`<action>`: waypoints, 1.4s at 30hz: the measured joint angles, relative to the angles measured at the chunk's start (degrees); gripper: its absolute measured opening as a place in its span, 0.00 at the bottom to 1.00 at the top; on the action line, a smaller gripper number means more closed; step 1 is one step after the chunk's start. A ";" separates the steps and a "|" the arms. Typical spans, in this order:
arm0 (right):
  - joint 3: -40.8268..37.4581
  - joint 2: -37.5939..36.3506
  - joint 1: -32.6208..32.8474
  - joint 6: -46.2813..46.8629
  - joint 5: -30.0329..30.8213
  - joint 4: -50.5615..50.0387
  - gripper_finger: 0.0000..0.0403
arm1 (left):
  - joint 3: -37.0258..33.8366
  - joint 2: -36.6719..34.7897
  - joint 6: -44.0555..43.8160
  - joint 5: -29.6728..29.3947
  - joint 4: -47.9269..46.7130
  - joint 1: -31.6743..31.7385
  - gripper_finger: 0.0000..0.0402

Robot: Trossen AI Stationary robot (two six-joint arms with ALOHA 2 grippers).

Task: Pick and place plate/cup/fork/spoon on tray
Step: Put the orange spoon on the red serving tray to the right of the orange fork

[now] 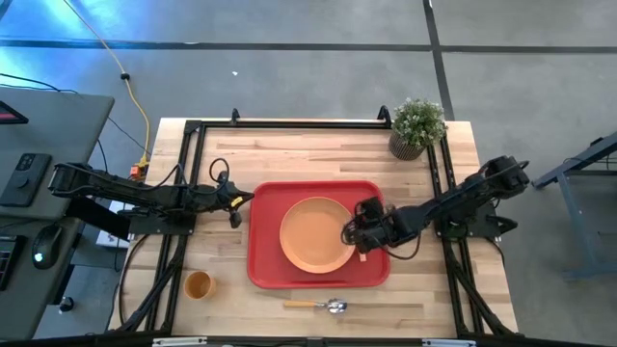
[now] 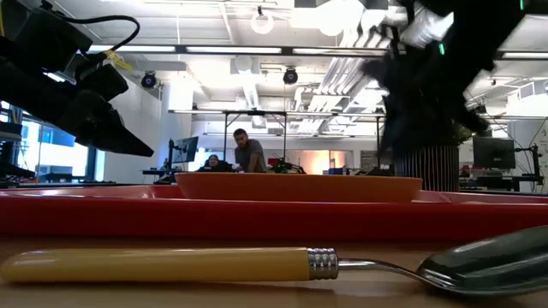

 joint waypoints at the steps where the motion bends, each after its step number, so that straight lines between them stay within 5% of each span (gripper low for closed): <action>1: 1.93 0.00 0.73 -1.52 2.10 -0.75 0.27 | 0.01 0.02 -0.03 0.11 -0.24 0.00 0.00; 6: 11.65 0.61 4.92 -9.06 11.30 -1.74 0.27 | 0.02 0.02 -2.33 0.43 -0.55 -1.76 0.00; 11: 19.35 6.36 8.03 -9.53 13.41 -1.66 0.27 | 0.01 0.00 -2.86 0.62 -0.72 -5.34 0.00; 20: 37.26 24.75 10.52 -6.02 4.47 -4.79 0.27 | 0.02 -0.01 -1.42 0.05 1.00 -8.70 0.00; 31: 63.03 37.72 13.77 -4.46 -6.18 -24.04 0.27 | 0.00 -0.01 0.68 0.10 2.72 -8.68 0.00; 42: 65.02 43.15 11.77 -12.69 -11.63 -13.41 0.27 | 0.00 0.01 2.63 2.87 -1.98 -8.68 0.00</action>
